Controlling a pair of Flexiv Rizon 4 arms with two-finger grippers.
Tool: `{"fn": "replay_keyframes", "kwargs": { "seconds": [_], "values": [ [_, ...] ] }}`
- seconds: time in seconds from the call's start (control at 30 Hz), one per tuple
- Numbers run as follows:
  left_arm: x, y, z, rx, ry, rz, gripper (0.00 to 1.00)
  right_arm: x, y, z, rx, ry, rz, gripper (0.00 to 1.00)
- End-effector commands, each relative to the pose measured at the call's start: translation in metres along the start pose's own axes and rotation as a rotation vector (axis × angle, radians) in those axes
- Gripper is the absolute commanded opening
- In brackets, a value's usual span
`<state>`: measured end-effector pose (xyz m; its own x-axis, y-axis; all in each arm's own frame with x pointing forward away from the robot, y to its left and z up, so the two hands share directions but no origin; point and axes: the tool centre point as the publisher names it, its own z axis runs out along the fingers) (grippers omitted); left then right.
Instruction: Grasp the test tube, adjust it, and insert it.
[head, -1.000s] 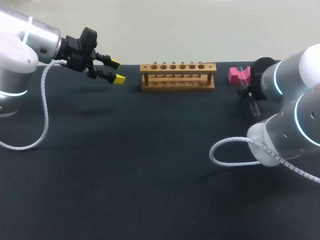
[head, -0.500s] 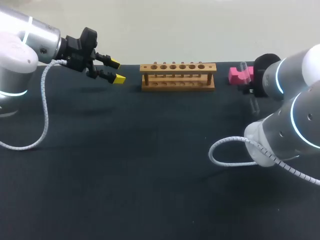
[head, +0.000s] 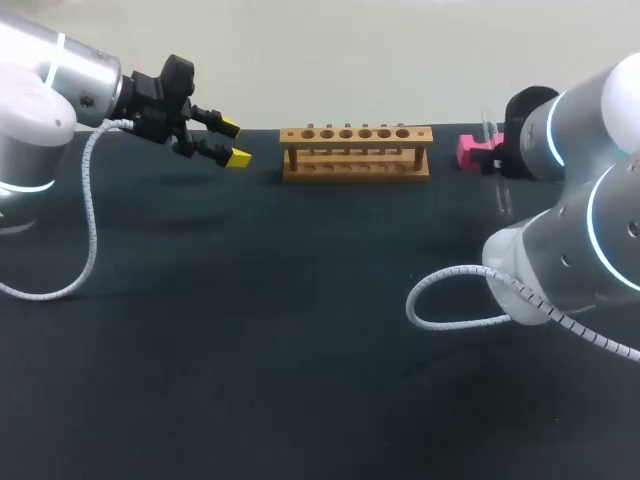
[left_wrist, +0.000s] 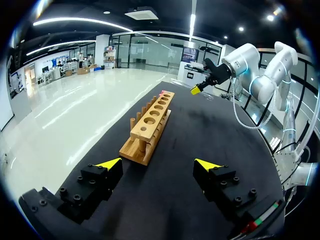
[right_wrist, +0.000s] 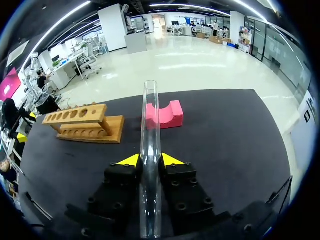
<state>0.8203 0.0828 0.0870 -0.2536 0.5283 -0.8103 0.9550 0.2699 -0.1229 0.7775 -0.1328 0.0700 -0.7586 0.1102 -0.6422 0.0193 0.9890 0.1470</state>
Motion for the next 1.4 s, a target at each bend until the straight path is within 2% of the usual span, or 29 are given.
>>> {"fn": "replay_keyframes", "kwargs": {
  "seconds": [0.03,0.3,1.13,1.4],
  "values": [
    [0.001,0.0,0.0,-0.002,-0.004,0.003,1.0,-0.002,0.013,-0.011,0.055,-0.001,-0.003,0.0],
    [0.001,0.0,0.0,-0.002,-0.004,0.003,1.0,-0.01,0.032,-0.021,0.054,-0.003,-0.028,0.0],
    [0.001,0.0,0.0,-0.002,-0.004,0.003,1.0,-0.01,0.032,-0.021,0.054,-0.003,-0.028,0.0],
    [0.001,0.0,0.0,-0.002,-0.004,0.003,1.0,-0.012,0.06,-0.016,0.139,-0.023,0.008,0.0]
  ]
}}
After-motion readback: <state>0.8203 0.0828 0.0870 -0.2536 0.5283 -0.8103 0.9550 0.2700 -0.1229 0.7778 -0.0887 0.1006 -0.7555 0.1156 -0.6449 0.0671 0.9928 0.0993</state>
